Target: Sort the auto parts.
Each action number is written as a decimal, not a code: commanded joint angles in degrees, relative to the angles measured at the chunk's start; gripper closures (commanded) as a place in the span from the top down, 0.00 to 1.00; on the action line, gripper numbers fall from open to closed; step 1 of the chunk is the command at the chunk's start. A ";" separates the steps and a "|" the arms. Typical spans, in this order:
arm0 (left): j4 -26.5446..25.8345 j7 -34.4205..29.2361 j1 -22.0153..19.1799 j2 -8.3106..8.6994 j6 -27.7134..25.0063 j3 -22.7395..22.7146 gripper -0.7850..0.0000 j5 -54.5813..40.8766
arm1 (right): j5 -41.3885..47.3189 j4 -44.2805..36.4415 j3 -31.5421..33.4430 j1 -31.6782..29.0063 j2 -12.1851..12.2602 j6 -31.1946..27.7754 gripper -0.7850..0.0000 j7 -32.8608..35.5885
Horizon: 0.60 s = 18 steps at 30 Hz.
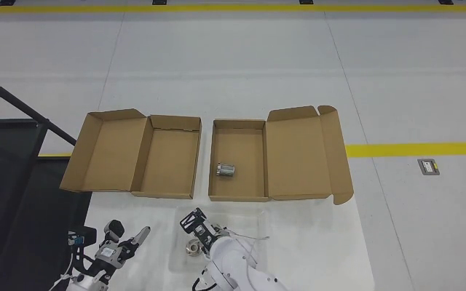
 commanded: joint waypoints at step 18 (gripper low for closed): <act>0.00 0.00 0.00 0.00 0.00 0.00 1.00 0.00 | 0.93 -2.71 2.34 -3.90 1.19 -10.10 0.40 4.72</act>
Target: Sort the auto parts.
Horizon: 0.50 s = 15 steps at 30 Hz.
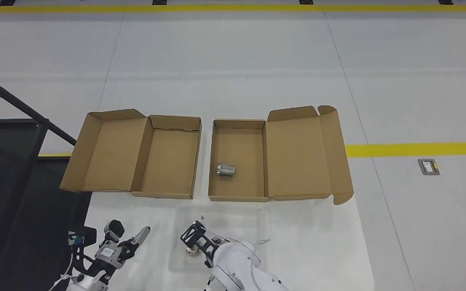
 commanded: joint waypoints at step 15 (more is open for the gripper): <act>0.00 0.00 0.00 0.00 0.00 0.00 1.00 0.00 | -2.51 2.55 0.46 0.20 0.17 0.50 0.40 2.52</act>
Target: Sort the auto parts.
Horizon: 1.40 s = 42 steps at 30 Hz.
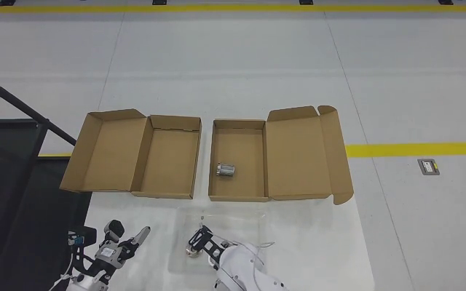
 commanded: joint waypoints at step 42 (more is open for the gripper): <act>0.00 0.00 0.00 0.00 0.00 0.00 1.00 0.00 | -10.02 -22.67 5.13 -11.50 1.70 8.67 0.00 -16.60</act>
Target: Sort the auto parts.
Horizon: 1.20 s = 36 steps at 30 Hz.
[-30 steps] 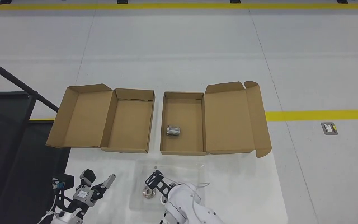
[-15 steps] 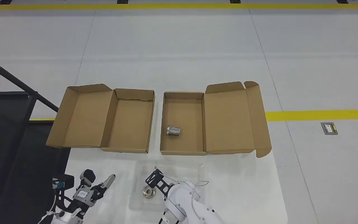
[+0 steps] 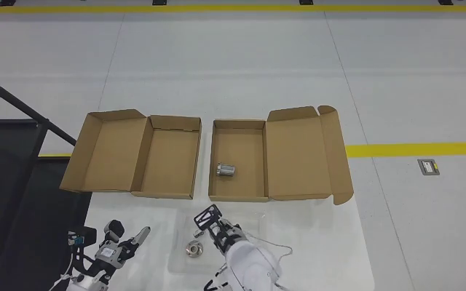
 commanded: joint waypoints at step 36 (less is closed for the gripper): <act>0.00 0.00 0.00 0.00 0.00 0.00 1.00 0.00 | 33.54 52.45 13.12 41.15 -6.59 27.79 0.00 -23.04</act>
